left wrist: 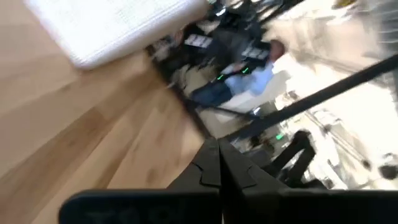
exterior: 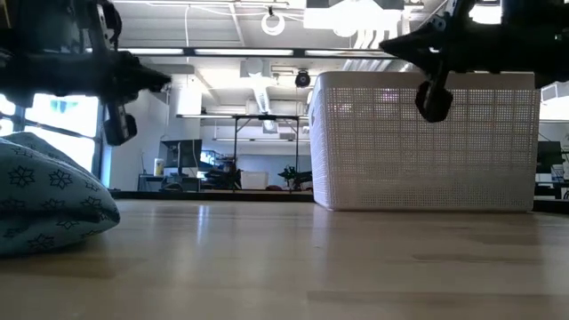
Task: Pick & place medical supplies in basket/bin
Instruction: Return to Home Position
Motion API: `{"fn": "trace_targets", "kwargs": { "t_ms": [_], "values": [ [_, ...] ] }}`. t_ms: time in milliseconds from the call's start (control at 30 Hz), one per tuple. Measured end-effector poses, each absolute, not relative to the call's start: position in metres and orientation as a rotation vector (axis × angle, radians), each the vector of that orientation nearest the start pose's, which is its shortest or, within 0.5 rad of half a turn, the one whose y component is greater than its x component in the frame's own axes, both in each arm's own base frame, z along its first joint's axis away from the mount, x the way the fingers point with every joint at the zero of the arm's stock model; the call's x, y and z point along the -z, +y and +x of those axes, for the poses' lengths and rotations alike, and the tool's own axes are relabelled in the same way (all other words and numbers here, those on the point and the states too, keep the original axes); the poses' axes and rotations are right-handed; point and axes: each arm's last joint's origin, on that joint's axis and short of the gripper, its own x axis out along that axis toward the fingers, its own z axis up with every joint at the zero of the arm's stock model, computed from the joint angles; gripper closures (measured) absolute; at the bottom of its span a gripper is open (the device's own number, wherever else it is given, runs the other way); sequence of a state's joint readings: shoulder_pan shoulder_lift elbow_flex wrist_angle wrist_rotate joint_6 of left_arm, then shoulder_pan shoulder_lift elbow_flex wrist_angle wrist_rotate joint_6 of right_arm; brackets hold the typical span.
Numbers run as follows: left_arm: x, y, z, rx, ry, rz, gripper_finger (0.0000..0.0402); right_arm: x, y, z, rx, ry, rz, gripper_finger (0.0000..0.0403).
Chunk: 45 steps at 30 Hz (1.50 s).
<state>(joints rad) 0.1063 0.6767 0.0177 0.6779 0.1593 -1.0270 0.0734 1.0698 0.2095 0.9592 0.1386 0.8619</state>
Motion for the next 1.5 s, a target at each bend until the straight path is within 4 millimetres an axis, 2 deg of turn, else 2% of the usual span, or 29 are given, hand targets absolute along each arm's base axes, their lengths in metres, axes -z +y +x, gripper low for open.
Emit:
{"fn": "trace_targets", "kwargs": {
  "t_ms": [167,300,467,700,833,1067,1200,1333,1500],
  "values": [
    [-0.164,0.019,0.134,0.122,0.103,-1.039,0.0372,-0.185,-0.009,0.171,0.06,-0.165,0.929,0.0403],
    [-0.165,0.027,0.129,0.097,0.084,-1.02,0.038,-0.175,-0.01,0.151,0.014,-0.215,0.988,0.0403],
    [-0.169,0.038,0.123,0.031,0.011,-0.997,0.0379,-0.176,-0.007,0.148,0.012,-0.19,0.983,0.0403],
    [-0.168,0.044,0.12,0.005,0.008,-0.995,0.032,-0.176,-0.001,0.149,0.044,-0.194,0.947,0.0403],
    [-0.167,0.043,0.12,0.004,0.014,-0.949,0.0305,-0.175,0.001,0.149,0.037,-0.178,0.871,0.0403],
    [-0.164,0.043,0.12,-0.008,0.037,-0.793,0.0312,-0.175,0.002,0.149,0.004,-0.163,0.789,0.0403],
    [-0.161,0.045,0.12,-0.068,0.043,-0.682,0.032,-0.174,0.005,0.149,-0.067,-0.115,0.605,0.0403],
    [-0.16,0.047,0.12,-0.137,0.041,-0.664,0.0324,-0.172,0.005,0.149,-0.066,-0.099,0.454,0.0402],
    [-0.159,0.048,0.119,-0.169,0.033,-0.663,0.0321,-0.172,0.005,0.149,-0.051,-0.103,0.438,0.0402]
  ]
}}
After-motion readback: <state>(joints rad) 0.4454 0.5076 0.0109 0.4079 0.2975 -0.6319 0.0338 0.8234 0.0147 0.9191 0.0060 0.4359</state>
